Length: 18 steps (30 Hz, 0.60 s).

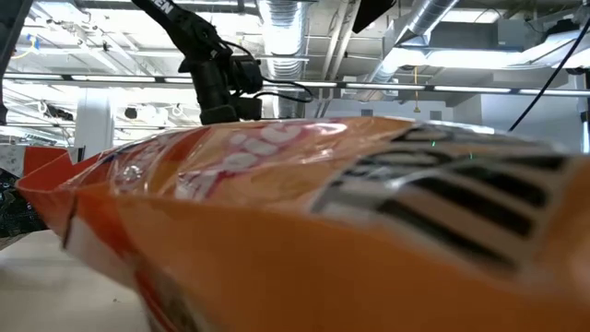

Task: Sort Maruchan noodles
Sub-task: Put the yellow noodle pack into the left white bin

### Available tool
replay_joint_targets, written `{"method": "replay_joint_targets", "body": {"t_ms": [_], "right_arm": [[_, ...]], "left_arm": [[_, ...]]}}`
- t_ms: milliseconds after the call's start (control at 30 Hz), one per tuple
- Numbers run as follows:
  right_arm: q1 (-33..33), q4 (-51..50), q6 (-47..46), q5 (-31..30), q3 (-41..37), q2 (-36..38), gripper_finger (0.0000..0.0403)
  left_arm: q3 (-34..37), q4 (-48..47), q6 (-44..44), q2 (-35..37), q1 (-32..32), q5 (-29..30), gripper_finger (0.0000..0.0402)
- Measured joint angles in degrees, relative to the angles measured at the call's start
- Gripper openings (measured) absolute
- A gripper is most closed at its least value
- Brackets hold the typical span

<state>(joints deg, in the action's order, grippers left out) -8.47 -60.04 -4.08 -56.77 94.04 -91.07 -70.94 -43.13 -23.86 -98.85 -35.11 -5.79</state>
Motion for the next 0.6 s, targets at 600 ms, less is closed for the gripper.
{"method": "replay_joint_targets", "body": {"t_ms": [600], "right_arm": [[0.00,0.18,-0.39,-0.07,0.00,0.00,0.0221]], "left_arm": [[0.05,8.79,-2.63,-2.40,-3.00,5.14,0.0105]]}}
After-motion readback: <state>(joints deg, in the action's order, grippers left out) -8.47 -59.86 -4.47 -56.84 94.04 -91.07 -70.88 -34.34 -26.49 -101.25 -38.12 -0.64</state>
